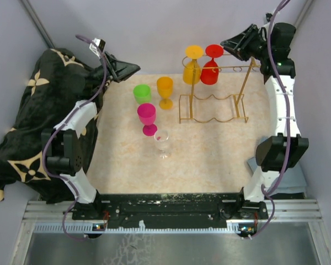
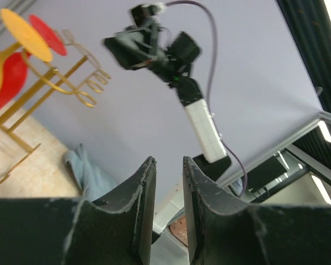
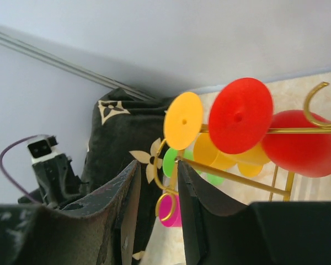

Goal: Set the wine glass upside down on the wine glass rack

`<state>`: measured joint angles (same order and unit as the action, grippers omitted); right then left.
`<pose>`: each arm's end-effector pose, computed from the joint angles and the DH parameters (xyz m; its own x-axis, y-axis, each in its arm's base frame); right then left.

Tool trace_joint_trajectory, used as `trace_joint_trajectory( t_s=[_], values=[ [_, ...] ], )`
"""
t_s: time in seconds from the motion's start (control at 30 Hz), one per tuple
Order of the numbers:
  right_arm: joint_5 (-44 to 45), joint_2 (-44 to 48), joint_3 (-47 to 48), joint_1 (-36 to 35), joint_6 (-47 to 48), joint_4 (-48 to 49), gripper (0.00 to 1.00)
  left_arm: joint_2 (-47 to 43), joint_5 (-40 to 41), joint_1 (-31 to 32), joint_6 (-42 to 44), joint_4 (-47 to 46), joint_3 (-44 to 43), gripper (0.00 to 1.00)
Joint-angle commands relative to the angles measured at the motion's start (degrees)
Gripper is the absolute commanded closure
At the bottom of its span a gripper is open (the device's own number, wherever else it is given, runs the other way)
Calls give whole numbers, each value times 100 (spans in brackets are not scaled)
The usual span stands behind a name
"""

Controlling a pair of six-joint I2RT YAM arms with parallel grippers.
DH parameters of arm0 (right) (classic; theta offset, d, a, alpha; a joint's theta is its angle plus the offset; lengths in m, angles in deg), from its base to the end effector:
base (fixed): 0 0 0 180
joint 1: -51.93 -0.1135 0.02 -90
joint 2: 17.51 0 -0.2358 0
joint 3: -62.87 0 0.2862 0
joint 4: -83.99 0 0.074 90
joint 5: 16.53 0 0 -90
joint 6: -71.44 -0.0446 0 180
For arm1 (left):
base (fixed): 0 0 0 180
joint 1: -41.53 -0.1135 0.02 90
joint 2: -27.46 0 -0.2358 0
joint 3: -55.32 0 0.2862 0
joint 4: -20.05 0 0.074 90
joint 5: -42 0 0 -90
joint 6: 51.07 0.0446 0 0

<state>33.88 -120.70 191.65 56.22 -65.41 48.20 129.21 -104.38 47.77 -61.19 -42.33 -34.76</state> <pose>0.4395 -0.0045 0.4475 -0.5350 0.6039 -0.5908 -0.2595 0.5480 0.7952 0.4043 -0.0816 0.3629 -0.7105 -0.4706 -0.5232 0.6547 -0.1695 -0.7366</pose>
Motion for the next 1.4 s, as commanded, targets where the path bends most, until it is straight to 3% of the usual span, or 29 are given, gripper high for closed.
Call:
trace_joint_trajectory(
  t_s=[0.0, 0.1, 0.2, 0.33, 0.67, 1.03, 1.37],
  values=[
    [-4, 708, 160, 28, 197, 215, 66, -338, -342, -173, 1957, 2296, -476, 68],
    [-9, 965, 67, 32, 235, 218, 66, -410, -106, -277, 3713, 4669, -1092, 68],
    [-1, 1183, -59, 28, 239, 260, 66, -276, 825, -287, 6030, 7477, -2119, 67],
    [4, 1362, -215, 24, 224, 304, 66, -8, 1867, -284, 7323, 9217, -2899, 63],
    [42, 1535, -422, 28, 159, 395, 65, 394, 3570, 54, 8581, 10589, -2877, 63],
    [80, 1693, -600, 28, 203, 376, 65, 1019, 4953, 761, 9133, 11078, -3271, 61],
    [83, 1783, -793, 30, 196, 438, 65, 1136, 5706, 895, 9237, 11126, -3269, 60]
  ],
)
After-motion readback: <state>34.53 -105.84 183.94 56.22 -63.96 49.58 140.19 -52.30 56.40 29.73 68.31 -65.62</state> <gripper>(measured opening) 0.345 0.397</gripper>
